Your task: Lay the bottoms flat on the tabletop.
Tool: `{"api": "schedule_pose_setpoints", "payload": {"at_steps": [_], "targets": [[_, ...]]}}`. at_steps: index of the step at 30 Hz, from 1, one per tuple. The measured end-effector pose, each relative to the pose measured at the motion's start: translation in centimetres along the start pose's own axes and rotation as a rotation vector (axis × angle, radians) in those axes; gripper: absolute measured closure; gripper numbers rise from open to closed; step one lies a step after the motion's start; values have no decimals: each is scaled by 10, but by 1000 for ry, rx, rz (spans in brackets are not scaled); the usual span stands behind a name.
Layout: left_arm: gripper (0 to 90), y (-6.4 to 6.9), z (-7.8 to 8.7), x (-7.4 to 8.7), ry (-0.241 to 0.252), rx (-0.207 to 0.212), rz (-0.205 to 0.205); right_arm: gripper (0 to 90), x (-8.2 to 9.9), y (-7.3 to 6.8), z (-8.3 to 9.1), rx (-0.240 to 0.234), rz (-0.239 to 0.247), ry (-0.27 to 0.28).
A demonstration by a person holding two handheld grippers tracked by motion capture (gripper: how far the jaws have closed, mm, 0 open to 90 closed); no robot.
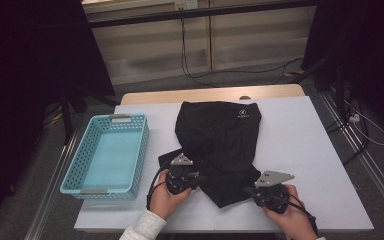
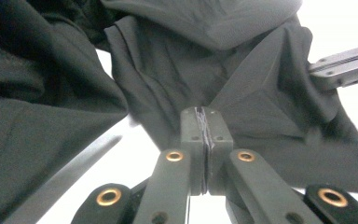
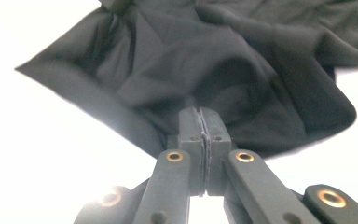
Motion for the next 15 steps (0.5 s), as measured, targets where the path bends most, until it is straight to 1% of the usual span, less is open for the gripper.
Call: {"api": "schedule_pose_setpoints", "payload": {"at_steps": [2, 4, 5, 7, 8, 10, 12, 13, 14, 15], "targets": [[891, 0, 0, 0, 1, 6, 3, 896, 5, 5, 10, -3, -15, 5], [890, 2, -1, -1, 1, 7, -1, 896, 9, 10, 19, -14, -42, 17], [891, 3, -2, -1, 0, 7, -8, 896, 11, 12, 23, -13, -49, 24], [890, 5, -2, -1, -6, 4, -16, 888, 15, 10, 30, -20, -46, 32], [890, 6, -2, -1, -6, -1, -23, 882, 17, 9, 33, -14, -36, 27], [890, 7, -2, -1, -7, 0, -22, 868, 25, 5, 40, 7, -15, 3], [889, 8, -2, 0, -8, 5, -24, 867, 26, 6, 42, 13, -20, -1], [888, 8, -3, -1, -11, 4, -31, 863, 27, 7, 43, 26, -19, 1], [886, 9, -4, -1, -8, 1, -33, 850, 25, 9, 44, 43, -30, 20], [886, 9, -4, -1, -8, 1, -35, 850, 25, 9, 44, 43, -30, 20]]}}
Point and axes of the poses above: each handheld gripper's, and its own axes: z roughly backward along the jaws, x roughly out of its underside, y roughly to its right, the point moved 1 cm from there along -z, roughly forward along the jaws, and after that the axes turned 5 degrees about -z, right-handed, at the moved point
